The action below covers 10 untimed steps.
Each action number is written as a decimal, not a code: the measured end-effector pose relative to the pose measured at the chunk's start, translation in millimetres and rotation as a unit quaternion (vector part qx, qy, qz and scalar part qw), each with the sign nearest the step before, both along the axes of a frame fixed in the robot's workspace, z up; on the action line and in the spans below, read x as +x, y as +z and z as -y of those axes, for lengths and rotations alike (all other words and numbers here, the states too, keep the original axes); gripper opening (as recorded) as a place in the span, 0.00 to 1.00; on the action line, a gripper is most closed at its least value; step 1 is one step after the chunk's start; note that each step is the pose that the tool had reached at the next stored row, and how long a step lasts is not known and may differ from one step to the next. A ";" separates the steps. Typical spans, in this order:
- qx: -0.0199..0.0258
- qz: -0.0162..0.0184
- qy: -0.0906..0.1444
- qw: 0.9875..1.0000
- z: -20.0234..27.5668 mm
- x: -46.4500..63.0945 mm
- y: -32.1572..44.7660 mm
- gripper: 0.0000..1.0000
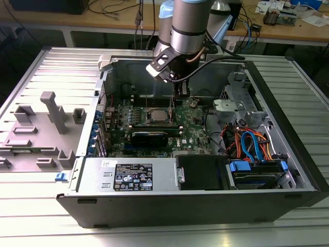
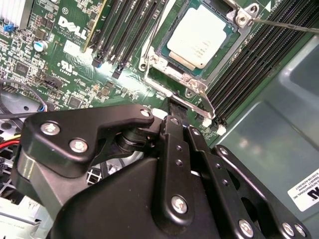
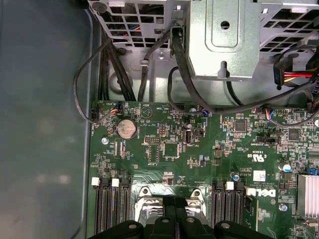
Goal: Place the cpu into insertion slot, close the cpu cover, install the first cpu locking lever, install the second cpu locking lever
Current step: 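Close the cpu cover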
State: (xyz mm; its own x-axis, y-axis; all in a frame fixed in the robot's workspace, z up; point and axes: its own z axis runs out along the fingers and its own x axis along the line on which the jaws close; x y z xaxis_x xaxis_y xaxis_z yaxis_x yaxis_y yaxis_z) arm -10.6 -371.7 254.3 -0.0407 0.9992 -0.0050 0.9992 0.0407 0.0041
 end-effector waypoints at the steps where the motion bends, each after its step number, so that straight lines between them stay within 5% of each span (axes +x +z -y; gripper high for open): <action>1: 0.000 0.000 0.000 1.000 0.0 -0.7 0.0 0.11; 10: 0.000 0.000 0.000 1.000 0.0 -4.2 0.0 0.11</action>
